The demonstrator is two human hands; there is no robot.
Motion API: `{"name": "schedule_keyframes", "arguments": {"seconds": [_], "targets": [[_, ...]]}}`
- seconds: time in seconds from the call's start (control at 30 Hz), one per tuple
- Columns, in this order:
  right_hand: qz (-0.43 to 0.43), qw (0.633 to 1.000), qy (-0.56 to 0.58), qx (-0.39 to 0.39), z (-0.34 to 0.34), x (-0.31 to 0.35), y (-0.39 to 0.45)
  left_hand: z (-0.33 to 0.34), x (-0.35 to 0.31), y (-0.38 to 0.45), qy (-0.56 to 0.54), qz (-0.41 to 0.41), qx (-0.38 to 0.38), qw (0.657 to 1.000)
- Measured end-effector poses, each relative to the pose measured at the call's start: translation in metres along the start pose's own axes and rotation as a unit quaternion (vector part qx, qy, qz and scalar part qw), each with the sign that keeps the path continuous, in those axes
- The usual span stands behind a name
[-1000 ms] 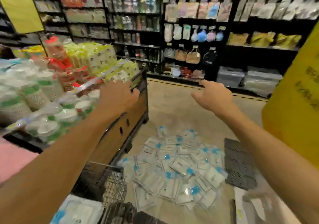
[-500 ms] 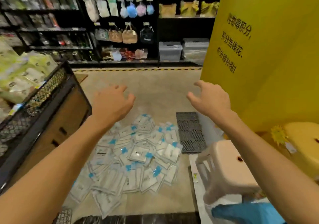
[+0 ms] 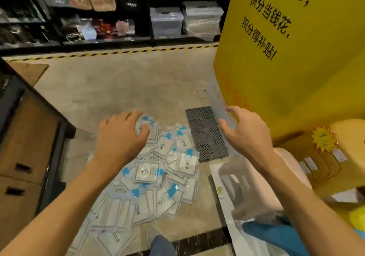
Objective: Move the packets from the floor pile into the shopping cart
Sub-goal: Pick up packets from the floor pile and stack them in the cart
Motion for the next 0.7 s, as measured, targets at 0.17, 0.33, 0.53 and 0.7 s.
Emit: {"name": "schedule_keyframes", "arguments": {"seconds": [0.17, 0.33, 0.53, 0.7], "targets": [[0.025, 0.999, 0.019, 0.020, 0.081, 0.002, 0.053, 0.073, 0.051, 0.070, 0.002, 0.016, 0.034, 0.999], [0.049, 0.996, 0.025, 0.070, 0.210, -0.025, 0.105, 0.195, 0.094, 0.129, 0.016, 0.020, 0.071, 0.997], [0.029, 0.987, -0.011, 0.158, 0.426, -0.079, 0.164, 0.412, 0.136, 0.189, 0.017, 0.035, 0.129, 0.991], [0.061, 0.974, -0.015, 0.217, 0.621, -0.136, 0.203, 0.609, 0.173, 0.230, 0.035, 0.057, 0.171, 0.983]]}}
Point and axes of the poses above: each hand's wrist, its own y-axis towards the middle knuckle, its own z-axis out of the palm, x = y × z, the point moved 4 cm from there along y, towards the middle knuckle, and after that the axes turned 9 degrees about x, right-handed, at the moved point
